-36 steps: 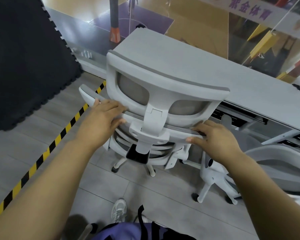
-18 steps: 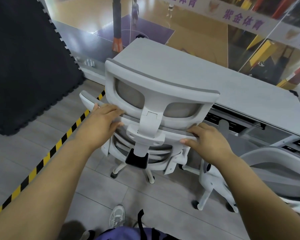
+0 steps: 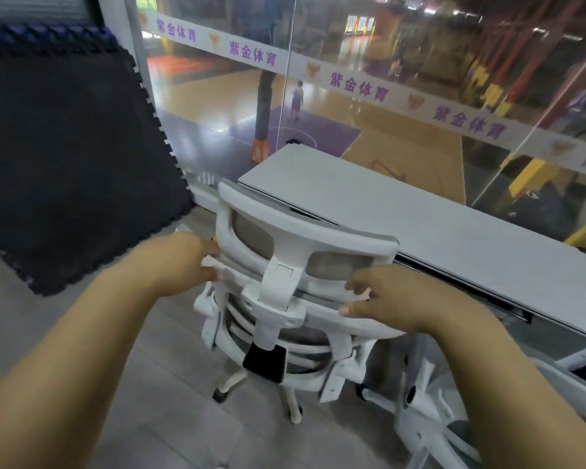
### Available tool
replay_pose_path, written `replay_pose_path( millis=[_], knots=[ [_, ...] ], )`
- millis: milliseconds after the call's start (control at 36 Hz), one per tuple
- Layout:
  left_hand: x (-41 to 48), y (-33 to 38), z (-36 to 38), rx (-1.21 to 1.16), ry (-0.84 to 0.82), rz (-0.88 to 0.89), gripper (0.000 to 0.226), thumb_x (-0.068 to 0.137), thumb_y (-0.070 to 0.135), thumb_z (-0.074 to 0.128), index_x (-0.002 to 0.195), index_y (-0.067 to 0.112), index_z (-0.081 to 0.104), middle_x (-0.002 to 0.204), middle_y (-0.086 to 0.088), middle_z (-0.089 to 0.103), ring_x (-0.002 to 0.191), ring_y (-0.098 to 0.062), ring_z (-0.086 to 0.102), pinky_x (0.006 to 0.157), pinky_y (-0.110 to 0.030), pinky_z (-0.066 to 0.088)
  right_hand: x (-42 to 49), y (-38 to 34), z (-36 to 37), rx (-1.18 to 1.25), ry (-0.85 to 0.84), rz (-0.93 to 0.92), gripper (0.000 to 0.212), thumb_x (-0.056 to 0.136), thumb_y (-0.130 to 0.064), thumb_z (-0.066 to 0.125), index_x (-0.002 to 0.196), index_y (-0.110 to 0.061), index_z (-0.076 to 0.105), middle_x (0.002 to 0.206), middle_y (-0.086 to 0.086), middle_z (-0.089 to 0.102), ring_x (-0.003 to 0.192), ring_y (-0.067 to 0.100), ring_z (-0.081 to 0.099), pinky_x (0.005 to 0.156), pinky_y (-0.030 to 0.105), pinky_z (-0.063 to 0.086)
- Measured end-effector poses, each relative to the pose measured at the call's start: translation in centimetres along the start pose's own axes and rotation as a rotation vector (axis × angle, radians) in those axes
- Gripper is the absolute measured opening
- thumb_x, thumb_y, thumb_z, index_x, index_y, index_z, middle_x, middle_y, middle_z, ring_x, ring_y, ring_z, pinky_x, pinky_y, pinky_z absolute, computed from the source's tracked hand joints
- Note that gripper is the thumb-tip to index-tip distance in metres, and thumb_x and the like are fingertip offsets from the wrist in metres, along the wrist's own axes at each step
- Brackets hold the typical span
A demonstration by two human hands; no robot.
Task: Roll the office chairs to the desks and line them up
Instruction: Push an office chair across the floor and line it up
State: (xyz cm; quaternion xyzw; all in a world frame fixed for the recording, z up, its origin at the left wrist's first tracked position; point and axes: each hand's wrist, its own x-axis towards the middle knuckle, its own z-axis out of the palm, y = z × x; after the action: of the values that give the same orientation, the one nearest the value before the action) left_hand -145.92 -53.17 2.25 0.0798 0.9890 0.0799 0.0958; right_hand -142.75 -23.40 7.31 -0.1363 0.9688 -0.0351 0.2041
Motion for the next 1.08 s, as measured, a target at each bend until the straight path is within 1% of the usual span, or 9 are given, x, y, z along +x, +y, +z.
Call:
replay_pose_path(
  millis=[83, 194, 306, 361, 417, 556, 750, 944, 1083],
  knots=[
    [-1.1, -0.8, -1.9, 0.021, 0.03, -0.029, 0.04, 0.087, 0.054, 0.053, 0.122, 0.035, 0.053, 0.118, 0.007, 0.056, 0.101, -0.015, 0.053, 0.075, -0.031, 0.045, -0.4, -1.7, -2.5, 0.026, 0.02, -0.086, 0.048, 0.083, -0.056, 0.058, 0.123, -0.029, 0.053, 0.126, -0.009, 0.056, 0.111, 0.013, 0.054, 0.092, 0.031, 0.044],
    [-2.7, -2.1, -4.1, -0.026, 0.037, -0.079, 0.031, 0.086, 0.053, 0.054, 0.113, 0.038, 0.055, 0.104, 0.014, 0.058, 0.093, -0.012, 0.057, 0.081, -0.037, 0.052, -0.1, -4.5, -5.4, 0.057, 0.049, -0.205, 0.048, 0.081, -0.058, 0.06, 0.121, -0.031, 0.055, 0.117, -0.013, 0.059, 0.104, 0.01, 0.056, 0.095, 0.034, 0.045],
    [-3.8, -4.0, -5.7, -0.042, 0.066, -0.138, 0.035, 0.087, 0.051, 0.054, 0.118, 0.034, 0.054, 0.09, 0.018, 0.049, 0.081, -0.005, 0.049, 0.072, -0.028, 0.045, 1.4, -7.9, -7.9, 0.05, 0.062, -0.325, 0.051, 0.079, -0.06, 0.06, 0.123, -0.035, 0.052, 0.115, -0.018, 0.058, 0.102, 0.005, 0.056, 0.096, 0.033, 0.045],
    [-4.2, -5.4, -6.3, -0.047, 0.075, -0.192, 0.042, 0.086, 0.053, 0.054, 0.124, 0.034, 0.051, 0.108, 0.014, 0.056, 0.091, -0.007, 0.051, 0.078, -0.029, 0.047, 2.6, -9.7, -8.9, 0.021, 0.074, -0.372, 0.05, 0.08, -0.061, 0.059, 0.123, -0.036, 0.053, 0.115, -0.018, 0.058, 0.102, 0.005, 0.056, 0.095, 0.034, 0.046],
    [-4.6, -6.9, -6.8, -0.041, 0.064, -0.243, 0.048, 0.086, 0.055, 0.053, 0.129, 0.034, 0.047, 0.123, 0.012, 0.055, 0.102, -0.009, 0.054, 0.086, -0.031, 0.049, 4.2, -11.7, -9.9, -0.03, 0.087, -0.398, 0.05, 0.08, -0.061, 0.058, 0.123, -0.037, 0.052, 0.117, -0.017, 0.058, 0.103, 0.007, 0.056, 0.095, 0.036, 0.046],
    [-5.6, -11.9, -7.6, -0.035, 0.035, -0.321, 0.043, 0.087, 0.055, 0.053, 0.124, 0.032, 0.05, 0.115, 0.01, 0.058, 0.099, -0.012, 0.057, 0.086, -0.033, 0.052, 8.7, -17.4, -12.0, -0.182, 0.117, -0.474, 0.053, 0.082, -0.06, 0.058, 0.124, -0.029, 0.052, 0.119, -0.008, 0.059, 0.099, 0.012, 0.056, 0.09, 0.032, 0.047],
    [-6.9, -20.7, -8.4, -0.02, 0.097, -0.472, 0.046, 0.086, 0.056, 0.053, 0.127, 0.035, 0.048, 0.121, 0.009, 0.058, 0.105, -0.014, 0.057, 0.086, -0.033, 0.051, 16.3, -26.3, -13.7, -0.329, 0.042, -0.528, 0.055, 0.087, -0.054, 0.055, 0.132, -0.024, 0.046, 0.127, -0.003, 0.055, 0.111, 0.018, 0.053, 0.089, 0.031, 0.043],
    [-9.2, -28.9, -8.2, -0.045, 0.091, -0.606, 0.043, 0.086, 0.052, 0.055, 0.125, 0.034, 0.051, 0.12, 0.006, 0.059, 0.103, -0.014, 0.057, 0.085, -0.031, 0.051, 23.9, -35.6, -13.2, -0.463, 0.008, -0.624, 0.056, 0.087, -0.055, 0.054, 0.133, -0.023, 0.045, 0.128, -0.003, 0.055, 0.109, 0.019, 0.053, 0.074, 0.024, 0.041],
    [-11.9, -33.6, -7.1, -0.106, 0.078, -0.742, 0.044, 0.087, 0.052, 0.054, 0.128, 0.037, 0.047, 0.127, 0.006, 0.055, 0.11, -0.016, 0.055, 0.089, -0.032, 0.048, 28.6, -42.3, -11.7, -0.533, -0.013, -0.702, 0.057, 0.084, -0.06, 0.055, 0.129, -0.027, 0.046, 0.124, -0.004, 0.056, 0.102, 0.018, 0.053, 0.086, 0.034, 0.046]
  ],
)
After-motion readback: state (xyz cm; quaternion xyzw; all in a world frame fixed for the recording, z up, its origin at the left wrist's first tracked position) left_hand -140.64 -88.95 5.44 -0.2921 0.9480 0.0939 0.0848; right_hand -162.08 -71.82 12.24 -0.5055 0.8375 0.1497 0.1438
